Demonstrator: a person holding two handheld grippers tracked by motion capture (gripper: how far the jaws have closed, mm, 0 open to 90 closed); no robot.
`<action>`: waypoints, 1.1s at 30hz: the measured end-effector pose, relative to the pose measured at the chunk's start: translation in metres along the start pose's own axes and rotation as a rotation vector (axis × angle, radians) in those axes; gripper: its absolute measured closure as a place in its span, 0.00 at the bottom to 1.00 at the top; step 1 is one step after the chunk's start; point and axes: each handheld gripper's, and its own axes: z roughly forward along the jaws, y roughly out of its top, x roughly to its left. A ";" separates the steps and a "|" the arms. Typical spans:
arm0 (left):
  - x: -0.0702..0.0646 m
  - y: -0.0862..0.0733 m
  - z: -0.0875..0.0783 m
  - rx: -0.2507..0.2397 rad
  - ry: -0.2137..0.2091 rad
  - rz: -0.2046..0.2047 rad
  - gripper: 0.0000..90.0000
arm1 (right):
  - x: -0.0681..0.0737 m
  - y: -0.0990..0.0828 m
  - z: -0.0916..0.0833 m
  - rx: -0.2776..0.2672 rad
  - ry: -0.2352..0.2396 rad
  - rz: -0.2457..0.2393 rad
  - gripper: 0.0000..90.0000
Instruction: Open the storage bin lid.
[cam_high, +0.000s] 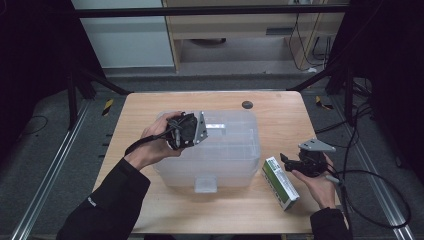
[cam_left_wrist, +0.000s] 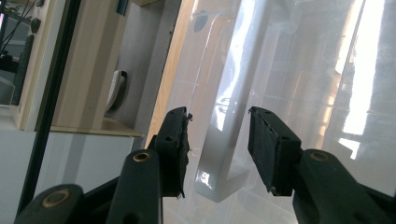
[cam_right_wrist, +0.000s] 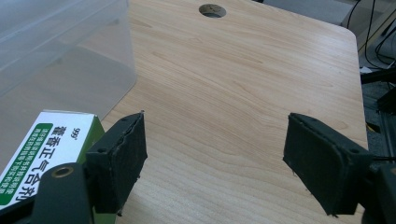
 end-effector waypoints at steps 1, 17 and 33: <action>0.000 0.000 0.000 0.008 0.001 0.008 0.64 | 0.000 0.000 0.000 0.000 0.001 0.000 0.24; -0.001 0.000 0.004 0.051 0.011 0.059 0.70 | 0.000 0.000 0.001 0.006 0.004 -0.003 0.24; 0.000 0.004 0.005 0.083 0.016 0.090 0.77 | 0.001 -0.001 0.001 0.012 0.011 -0.005 0.25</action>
